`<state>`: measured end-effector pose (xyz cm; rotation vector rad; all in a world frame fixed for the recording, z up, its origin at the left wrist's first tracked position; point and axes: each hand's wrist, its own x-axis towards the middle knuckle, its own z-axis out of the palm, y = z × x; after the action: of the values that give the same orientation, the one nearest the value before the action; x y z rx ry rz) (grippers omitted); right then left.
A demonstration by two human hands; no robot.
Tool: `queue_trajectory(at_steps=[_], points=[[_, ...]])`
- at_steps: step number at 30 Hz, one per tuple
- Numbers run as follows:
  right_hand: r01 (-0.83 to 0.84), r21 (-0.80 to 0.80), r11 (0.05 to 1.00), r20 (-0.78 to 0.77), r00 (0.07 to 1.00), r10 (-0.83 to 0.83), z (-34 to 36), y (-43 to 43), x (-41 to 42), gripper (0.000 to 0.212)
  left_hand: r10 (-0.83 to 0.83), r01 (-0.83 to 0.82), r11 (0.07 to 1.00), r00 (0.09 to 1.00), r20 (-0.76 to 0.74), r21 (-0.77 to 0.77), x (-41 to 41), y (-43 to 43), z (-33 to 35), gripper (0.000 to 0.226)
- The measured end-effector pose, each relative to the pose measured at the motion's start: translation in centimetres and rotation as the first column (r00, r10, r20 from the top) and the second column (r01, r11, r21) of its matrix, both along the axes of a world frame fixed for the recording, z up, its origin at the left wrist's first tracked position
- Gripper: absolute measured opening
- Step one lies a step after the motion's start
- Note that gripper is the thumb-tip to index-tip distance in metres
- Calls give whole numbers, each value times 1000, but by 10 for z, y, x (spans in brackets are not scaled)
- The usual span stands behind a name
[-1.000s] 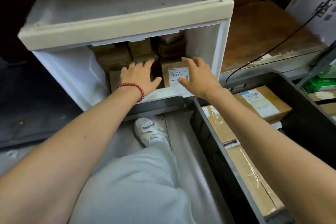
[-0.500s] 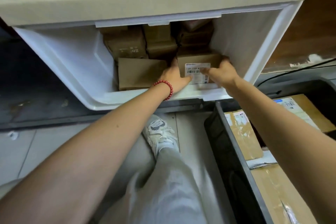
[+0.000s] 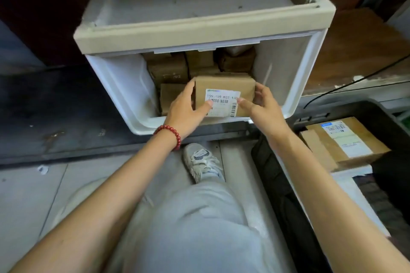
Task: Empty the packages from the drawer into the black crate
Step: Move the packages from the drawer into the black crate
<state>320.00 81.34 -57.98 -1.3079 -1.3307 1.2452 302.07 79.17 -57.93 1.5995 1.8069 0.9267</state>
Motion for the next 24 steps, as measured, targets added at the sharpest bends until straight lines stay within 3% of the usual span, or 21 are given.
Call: queue_trajectory(at_steps=[4,11,15,20,24], points=[[52,29,998,3,999,-52,0,-47,-1,50,11,-6,999,994,107,-41,8,-40,-7,67],[72,-91,993,-185,979,-88,-2,-69,22,33,52,-48,999,979,196,-24,27,-48,-13,64],[146,-72,987,-208,965,-158,-11,-71,27,46,78,-73,997,943,323,-26,50,-46,-24,59],[158,-127,979,-187,966,-181,-26,-67,36,41,167,-143,985,916,366,-93,59,-39,-41,47],[166,-142,976,-168,968,-189,-37,-64,37,38,198,-176,980,928,316,-99,61,-32,-46,42]])
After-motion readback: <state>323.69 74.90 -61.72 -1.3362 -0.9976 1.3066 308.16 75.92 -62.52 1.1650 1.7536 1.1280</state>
